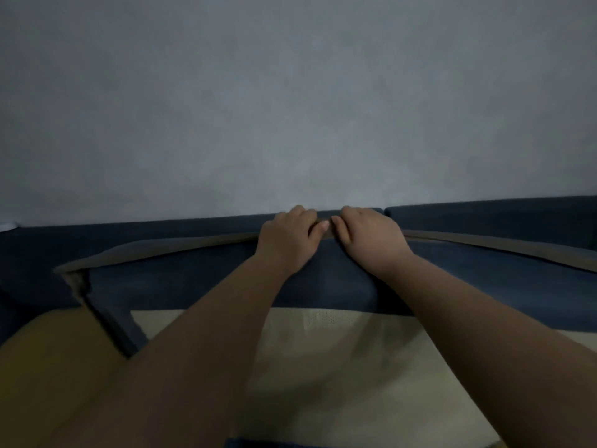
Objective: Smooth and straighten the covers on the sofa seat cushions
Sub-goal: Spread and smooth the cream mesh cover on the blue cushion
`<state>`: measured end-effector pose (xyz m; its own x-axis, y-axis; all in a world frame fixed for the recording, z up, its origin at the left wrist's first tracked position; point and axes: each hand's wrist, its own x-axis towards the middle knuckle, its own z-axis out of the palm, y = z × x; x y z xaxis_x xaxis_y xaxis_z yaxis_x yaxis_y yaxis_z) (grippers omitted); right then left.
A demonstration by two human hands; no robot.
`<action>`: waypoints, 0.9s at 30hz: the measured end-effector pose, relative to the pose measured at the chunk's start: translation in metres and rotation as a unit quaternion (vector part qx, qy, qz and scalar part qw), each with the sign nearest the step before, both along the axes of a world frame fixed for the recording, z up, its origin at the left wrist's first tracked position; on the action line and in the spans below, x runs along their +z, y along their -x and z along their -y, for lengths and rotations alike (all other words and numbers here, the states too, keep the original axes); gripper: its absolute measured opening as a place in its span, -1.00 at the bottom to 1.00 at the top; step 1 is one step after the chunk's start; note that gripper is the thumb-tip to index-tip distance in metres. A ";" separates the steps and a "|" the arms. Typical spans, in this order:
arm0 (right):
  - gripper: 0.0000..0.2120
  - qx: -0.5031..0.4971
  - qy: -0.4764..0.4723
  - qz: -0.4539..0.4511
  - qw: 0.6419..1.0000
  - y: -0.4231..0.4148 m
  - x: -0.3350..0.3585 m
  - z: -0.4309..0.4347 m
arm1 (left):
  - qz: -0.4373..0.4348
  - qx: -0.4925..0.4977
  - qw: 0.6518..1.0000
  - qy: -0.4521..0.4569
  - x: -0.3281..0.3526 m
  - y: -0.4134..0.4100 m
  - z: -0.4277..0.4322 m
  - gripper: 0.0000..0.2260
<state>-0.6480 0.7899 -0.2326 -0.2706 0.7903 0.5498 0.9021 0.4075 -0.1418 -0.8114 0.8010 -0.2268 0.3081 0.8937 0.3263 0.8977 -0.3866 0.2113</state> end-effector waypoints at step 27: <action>-0.71 -0.070 0.329 0.005 0.942 0.010 0.022 -0.154 | -0.038 -0.029 0.984 0.173 0.010 0.009 -0.172 -0.65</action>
